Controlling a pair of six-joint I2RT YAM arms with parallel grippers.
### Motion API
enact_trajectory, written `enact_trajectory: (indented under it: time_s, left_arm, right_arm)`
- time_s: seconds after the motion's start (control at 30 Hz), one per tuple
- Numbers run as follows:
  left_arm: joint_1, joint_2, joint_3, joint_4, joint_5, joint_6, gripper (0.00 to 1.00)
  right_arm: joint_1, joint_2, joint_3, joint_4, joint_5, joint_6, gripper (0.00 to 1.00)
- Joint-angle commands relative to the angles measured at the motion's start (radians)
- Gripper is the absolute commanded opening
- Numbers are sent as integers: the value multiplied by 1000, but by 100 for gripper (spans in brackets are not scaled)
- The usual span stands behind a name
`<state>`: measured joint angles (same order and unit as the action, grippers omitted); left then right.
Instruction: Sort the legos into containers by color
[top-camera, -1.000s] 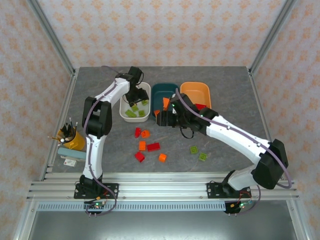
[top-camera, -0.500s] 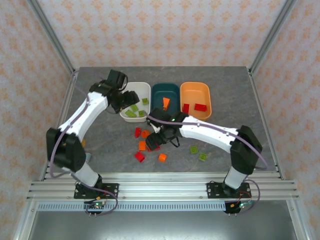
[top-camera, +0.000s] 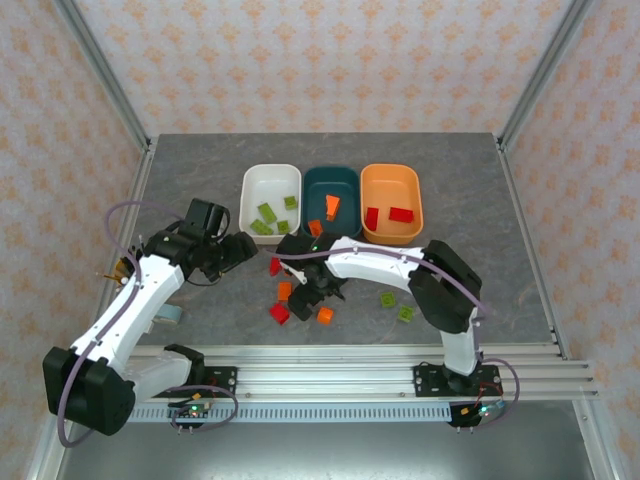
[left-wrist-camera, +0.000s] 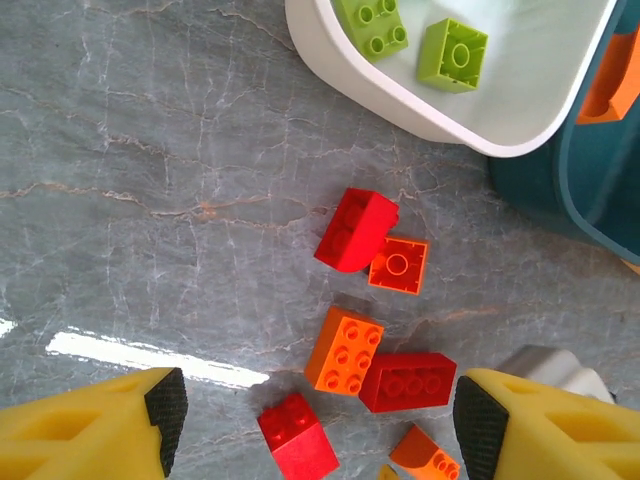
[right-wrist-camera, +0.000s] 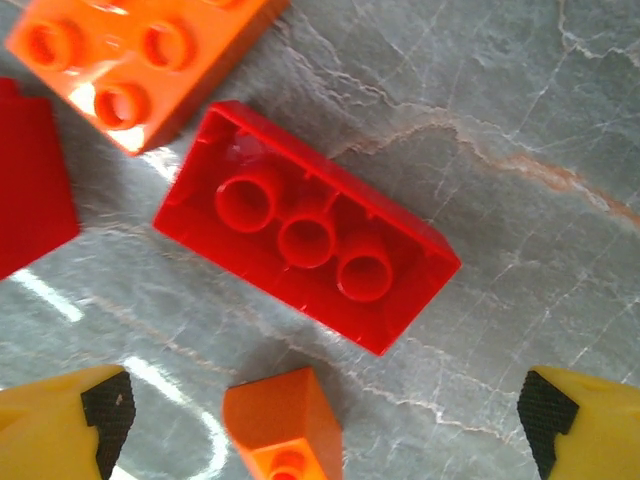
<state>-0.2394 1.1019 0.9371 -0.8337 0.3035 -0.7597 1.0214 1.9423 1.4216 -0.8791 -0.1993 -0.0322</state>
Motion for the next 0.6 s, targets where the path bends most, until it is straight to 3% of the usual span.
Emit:
enact_trajectory:
  time_s: [0.0, 0.33, 0.57]
  left_arm:
    - [2, -29, -14, -39, -13, -22, 74]
    - [-15, -69, -13, -46, -12, -37, 74]
    - [-25, -83, -24, -44, -15, -48, 74]
  right_arm:
    - [5, 49, 65, -19, 99, -33, 100]
    - [-74, 150, 176, -2, 68, 1, 90]
    - [-83, 162, 161, -13, 12, 26, 65]
